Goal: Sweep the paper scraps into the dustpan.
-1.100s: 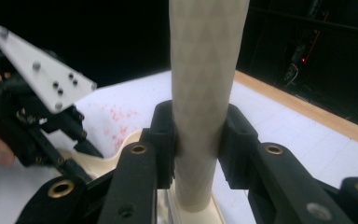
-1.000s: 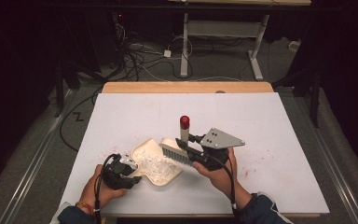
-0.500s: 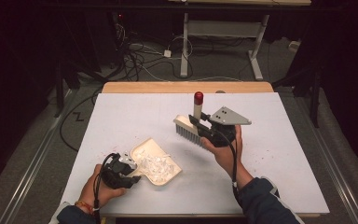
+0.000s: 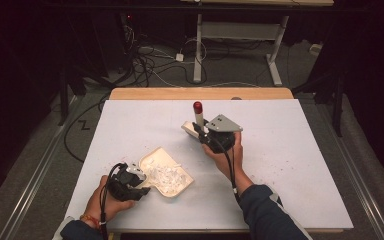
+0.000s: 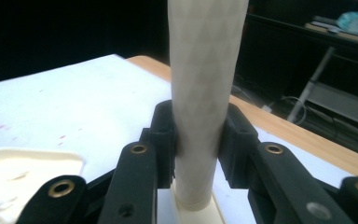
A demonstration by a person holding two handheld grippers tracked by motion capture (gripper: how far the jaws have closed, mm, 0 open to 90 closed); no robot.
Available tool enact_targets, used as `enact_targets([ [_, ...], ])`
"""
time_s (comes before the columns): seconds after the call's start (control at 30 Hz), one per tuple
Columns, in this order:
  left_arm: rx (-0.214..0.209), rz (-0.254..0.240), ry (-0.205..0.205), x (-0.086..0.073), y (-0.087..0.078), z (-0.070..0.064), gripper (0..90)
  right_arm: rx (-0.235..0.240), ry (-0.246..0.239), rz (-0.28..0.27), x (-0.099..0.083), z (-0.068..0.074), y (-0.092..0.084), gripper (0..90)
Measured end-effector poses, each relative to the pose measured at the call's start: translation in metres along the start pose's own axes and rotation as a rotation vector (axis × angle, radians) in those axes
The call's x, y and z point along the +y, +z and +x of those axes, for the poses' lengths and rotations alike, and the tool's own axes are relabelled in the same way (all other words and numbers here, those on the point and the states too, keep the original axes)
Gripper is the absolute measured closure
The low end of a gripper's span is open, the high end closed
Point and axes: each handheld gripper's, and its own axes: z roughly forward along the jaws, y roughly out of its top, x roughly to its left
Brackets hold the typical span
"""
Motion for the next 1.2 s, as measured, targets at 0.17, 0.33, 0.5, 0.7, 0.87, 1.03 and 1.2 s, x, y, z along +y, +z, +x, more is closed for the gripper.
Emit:
enact_targets([
  [0.17,0.014,0.002,0.001,0.002,-0.003,0.001,63.3,0.105,-0.030,-0.005,0.002,0.023,0.000,70.8],
  [0.33,0.021,0.007,0.004,0.004,-0.003,0.002,63.3,0.181,-0.017,-0.017,0.002,0.039,-0.008,70.5],
  [0.5,0.025,0.008,0.003,0.007,-0.003,0.002,63.3,0.244,0.015,-0.019,0.005,0.050,-0.021,70.8],
  [0.7,0.029,0.011,0.005,0.009,0.000,0.001,63.3,0.294,0.017,-0.033,0.011,0.062,-0.036,71.1],
  [0.87,0.030,0.011,0.000,0.010,0.001,0.000,63.3,0.277,0.016,-0.049,0.015,0.059,-0.041,71.0],
  [1.03,0.028,0.013,-0.008,0.010,0.003,0.000,63.4,0.227,0.006,-0.075,0.020,0.050,-0.047,71.0],
  [1.2,0.025,0.009,-0.010,0.010,0.003,0.000,63.3,0.193,0.019,-0.083,0.023,0.037,-0.052,71.0],
])
